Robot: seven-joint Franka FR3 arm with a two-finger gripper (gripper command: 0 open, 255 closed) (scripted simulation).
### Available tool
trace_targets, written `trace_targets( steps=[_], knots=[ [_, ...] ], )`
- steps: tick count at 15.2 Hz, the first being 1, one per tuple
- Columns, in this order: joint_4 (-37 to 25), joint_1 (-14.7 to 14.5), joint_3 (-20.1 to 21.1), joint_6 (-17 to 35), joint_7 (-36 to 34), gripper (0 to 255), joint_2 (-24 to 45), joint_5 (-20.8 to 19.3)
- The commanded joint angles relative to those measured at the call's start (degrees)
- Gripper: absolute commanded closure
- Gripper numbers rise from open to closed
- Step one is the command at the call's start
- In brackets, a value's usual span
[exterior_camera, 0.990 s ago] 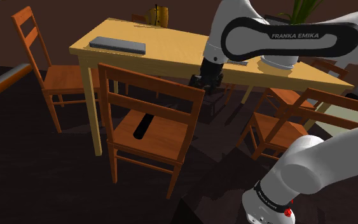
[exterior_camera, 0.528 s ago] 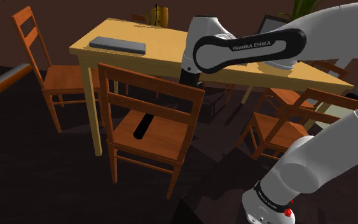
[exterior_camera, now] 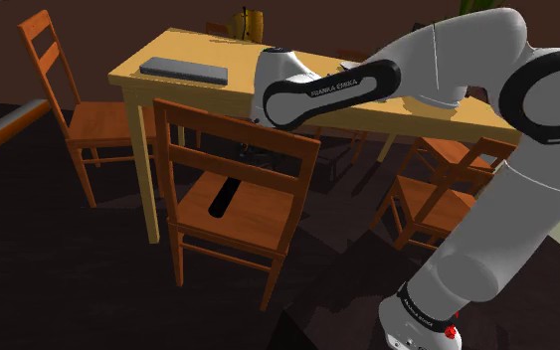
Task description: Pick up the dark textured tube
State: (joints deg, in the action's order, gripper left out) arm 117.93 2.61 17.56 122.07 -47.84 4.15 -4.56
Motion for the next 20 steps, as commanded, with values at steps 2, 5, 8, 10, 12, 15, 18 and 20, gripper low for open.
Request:
trace_targets(
  steps=[2,5,8,10,12,15,18,20],
  knots=[
    [-5.02,-0.83,-0.22,1.18,-5.64,0,7.64,-2.45],
    [-10.91,-1.97,-1.22,1.54,-10.33,0,14.74,-4.33],
    [-17.54,-3.3,-2.58,1.32,-14.31,0,21.82,-5.57],
    [-22.41,-4.13,-3.49,0.85,-16.62,0,26.58,-6.09],
    [-24.11,-3.05,-2.2,1.03,-18.12,0,28.9,-7.45],
    [-23.8,0.03,1.42,2.27,-19.98,0,30.75,-10.6],
    [-23.52,-0.06,1.22,3.83,-20.39,0,32.12,-11.24],
    [-23.48,-0.11,1.15,4.14,-20.45,0,32.39,-11.34]
  ],
)
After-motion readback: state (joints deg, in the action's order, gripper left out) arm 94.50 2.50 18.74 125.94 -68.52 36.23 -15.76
